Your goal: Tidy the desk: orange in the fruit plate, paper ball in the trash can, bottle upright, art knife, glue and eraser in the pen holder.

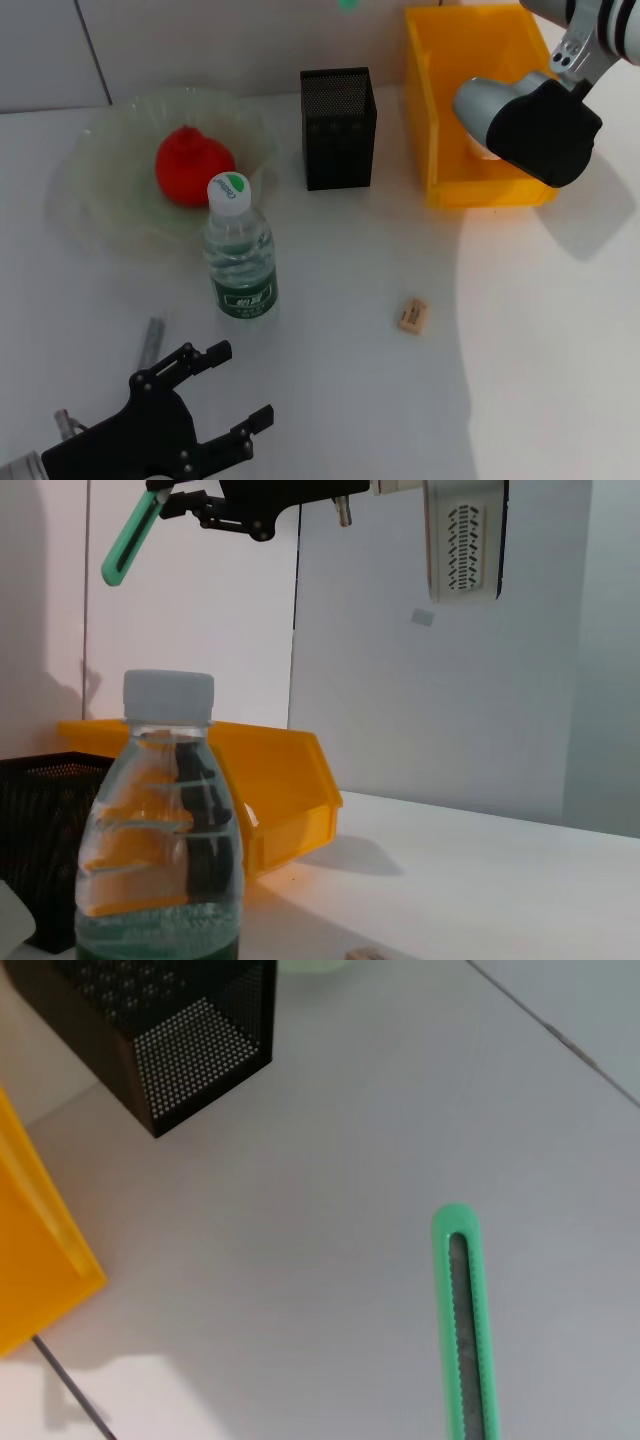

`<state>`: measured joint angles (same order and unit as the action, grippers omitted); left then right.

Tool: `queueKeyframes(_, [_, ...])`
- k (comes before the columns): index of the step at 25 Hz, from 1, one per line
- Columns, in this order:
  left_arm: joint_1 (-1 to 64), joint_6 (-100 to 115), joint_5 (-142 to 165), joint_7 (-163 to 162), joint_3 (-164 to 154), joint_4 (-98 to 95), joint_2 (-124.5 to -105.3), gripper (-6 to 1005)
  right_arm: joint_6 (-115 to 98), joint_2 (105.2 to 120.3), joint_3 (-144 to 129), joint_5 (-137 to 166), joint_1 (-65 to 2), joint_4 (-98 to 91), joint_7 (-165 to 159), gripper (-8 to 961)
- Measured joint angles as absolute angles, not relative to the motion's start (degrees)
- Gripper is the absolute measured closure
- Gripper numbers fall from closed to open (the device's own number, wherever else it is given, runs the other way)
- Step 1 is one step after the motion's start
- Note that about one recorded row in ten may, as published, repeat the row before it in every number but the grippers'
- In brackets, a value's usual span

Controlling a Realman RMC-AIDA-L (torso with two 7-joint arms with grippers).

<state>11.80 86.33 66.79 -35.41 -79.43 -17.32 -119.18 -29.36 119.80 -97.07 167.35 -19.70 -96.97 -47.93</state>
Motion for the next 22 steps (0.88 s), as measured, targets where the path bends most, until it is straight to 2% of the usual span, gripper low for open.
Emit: queueKeyframes(22, [12.3,84.96,66.09,-35.42,-79.32,-16.96,-119.18,186,-9.08,119.79,-102.32,167.24,-20.44,-79.99,-30.44,732])
